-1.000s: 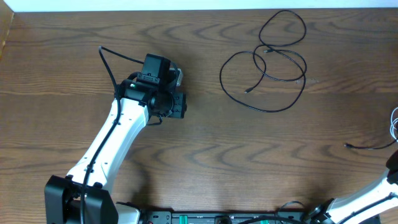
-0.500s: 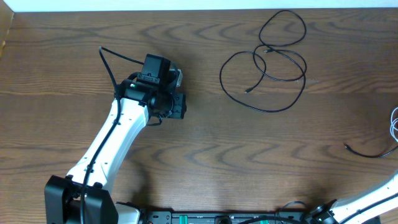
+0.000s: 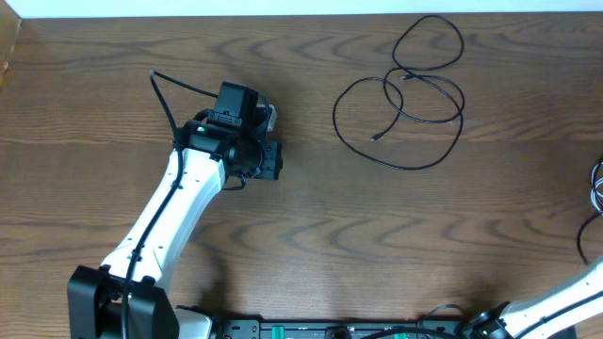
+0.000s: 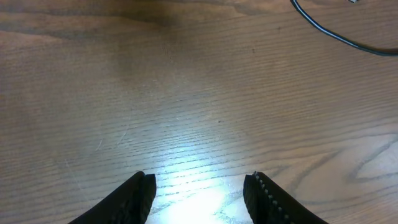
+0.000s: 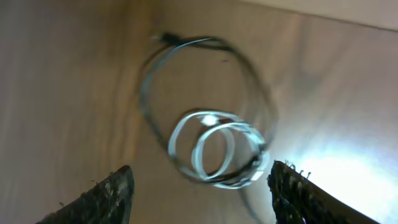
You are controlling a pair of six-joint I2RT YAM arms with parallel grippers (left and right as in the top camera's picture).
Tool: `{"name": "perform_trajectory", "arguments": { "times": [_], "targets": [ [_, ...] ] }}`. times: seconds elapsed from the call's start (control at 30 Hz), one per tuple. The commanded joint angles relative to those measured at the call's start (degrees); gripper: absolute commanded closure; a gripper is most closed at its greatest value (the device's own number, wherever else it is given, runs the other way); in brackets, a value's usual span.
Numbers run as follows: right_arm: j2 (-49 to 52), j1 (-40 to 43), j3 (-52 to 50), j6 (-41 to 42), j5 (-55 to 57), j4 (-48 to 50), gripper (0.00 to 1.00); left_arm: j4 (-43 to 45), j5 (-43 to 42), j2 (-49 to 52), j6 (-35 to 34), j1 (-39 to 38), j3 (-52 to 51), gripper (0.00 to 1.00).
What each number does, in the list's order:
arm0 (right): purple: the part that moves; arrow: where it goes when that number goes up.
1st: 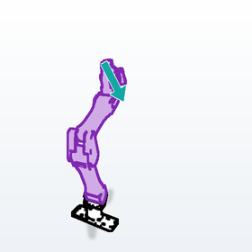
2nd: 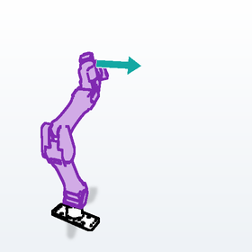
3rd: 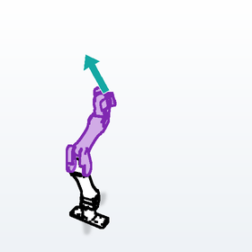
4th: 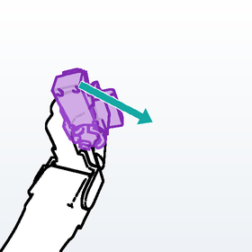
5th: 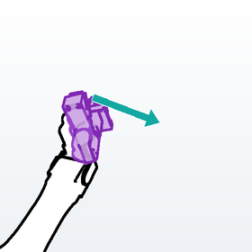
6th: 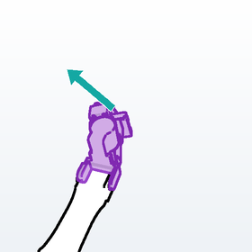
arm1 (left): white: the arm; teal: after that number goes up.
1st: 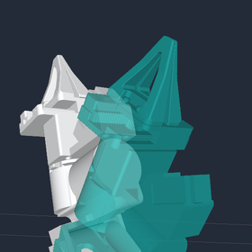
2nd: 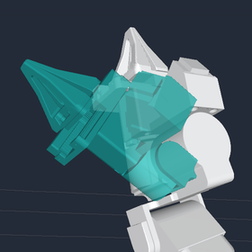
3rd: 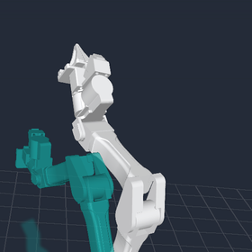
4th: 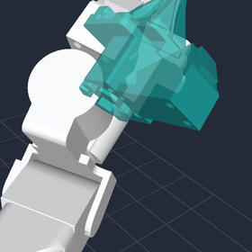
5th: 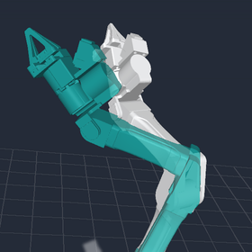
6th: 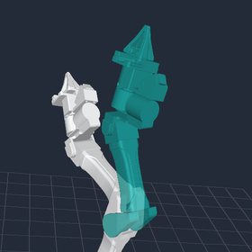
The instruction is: Untangle cables
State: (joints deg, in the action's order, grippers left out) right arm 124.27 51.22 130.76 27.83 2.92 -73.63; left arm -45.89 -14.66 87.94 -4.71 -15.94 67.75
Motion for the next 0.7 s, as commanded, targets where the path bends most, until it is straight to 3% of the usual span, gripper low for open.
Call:
{"name": "perform_trajectory", "arguments": {
  "times": [0.0,0.23,0.37,0.57,0.67],
  "targets": [
    [0.1,-5.7,0.3,-8.2,-11.3,1.1,0.34,-0.1,0.5,-1.1,-0.5,0.2,-0.3,0.49],
    [0.1,-20.4,0.3,-25.5,-23.1,1.3,0.34,0.0,0.6,-1.1,-0.5,0.2,-0.3,0.49],
    [0.2,-30.1,0.3,-33.8,-22.5,-0.1,0.30,0.1,0.6,-1.1,-0.5,0.2,-0.3,0.49],
    [1.4,-44.1,0.2,-34.4,-9.0,0.8,0.23,0.0,0.6,-1.1,-0.5,0.2,-0.3,0.49],
    [3.6,-49.2,0.2,-30.6,1.9,1.8,0.22,0.0,0.6,-1.1,-0.5,0.2,-0.3,0.49]
  ]
}}
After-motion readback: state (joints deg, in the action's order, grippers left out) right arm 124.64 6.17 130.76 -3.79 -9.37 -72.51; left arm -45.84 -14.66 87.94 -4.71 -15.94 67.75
